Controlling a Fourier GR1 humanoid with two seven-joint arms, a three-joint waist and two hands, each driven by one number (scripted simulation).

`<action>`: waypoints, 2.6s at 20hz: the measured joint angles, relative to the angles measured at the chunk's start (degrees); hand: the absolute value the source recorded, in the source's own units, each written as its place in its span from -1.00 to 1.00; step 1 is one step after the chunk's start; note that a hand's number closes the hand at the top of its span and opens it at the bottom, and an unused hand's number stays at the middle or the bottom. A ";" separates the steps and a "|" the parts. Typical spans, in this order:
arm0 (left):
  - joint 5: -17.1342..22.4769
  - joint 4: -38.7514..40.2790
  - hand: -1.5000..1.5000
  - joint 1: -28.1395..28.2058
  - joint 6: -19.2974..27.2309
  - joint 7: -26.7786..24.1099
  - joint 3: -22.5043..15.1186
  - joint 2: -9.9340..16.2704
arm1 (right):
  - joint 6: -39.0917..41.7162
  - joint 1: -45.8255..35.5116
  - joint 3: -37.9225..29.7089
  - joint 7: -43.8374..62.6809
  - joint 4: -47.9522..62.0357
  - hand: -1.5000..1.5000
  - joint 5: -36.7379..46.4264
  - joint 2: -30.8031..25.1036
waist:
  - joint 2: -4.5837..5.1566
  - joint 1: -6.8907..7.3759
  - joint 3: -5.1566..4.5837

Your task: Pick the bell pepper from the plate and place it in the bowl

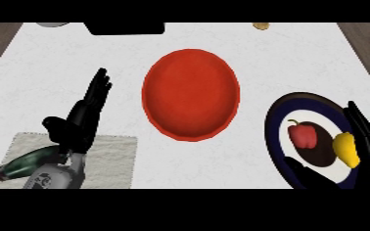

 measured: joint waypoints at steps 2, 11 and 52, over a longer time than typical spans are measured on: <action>-0.66 0.49 0.00 -0.28 -0.05 -0.36 -0.58 -0.73 | 4.08 -0.53 -0.68 7.57 -3.95 -1.00 3.45 -0.51 | 0.08 0.40 -0.01; -1.59 1.83 0.00 -2.82 -0.94 0.51 0.05 -2.07 | 22.89 -5.73 0.38 33.18 -9.37 -1.00 9.85 0.88 | 0.30 1.54 0.08; -10.68 0.88 0.00 -0.49 -9.62 1.90 9.12 -10.23 | 31.46 -1.78 -14.55 10.61 5.86 -1.00 -3.66 15.86 | 0.23 1.40 0.20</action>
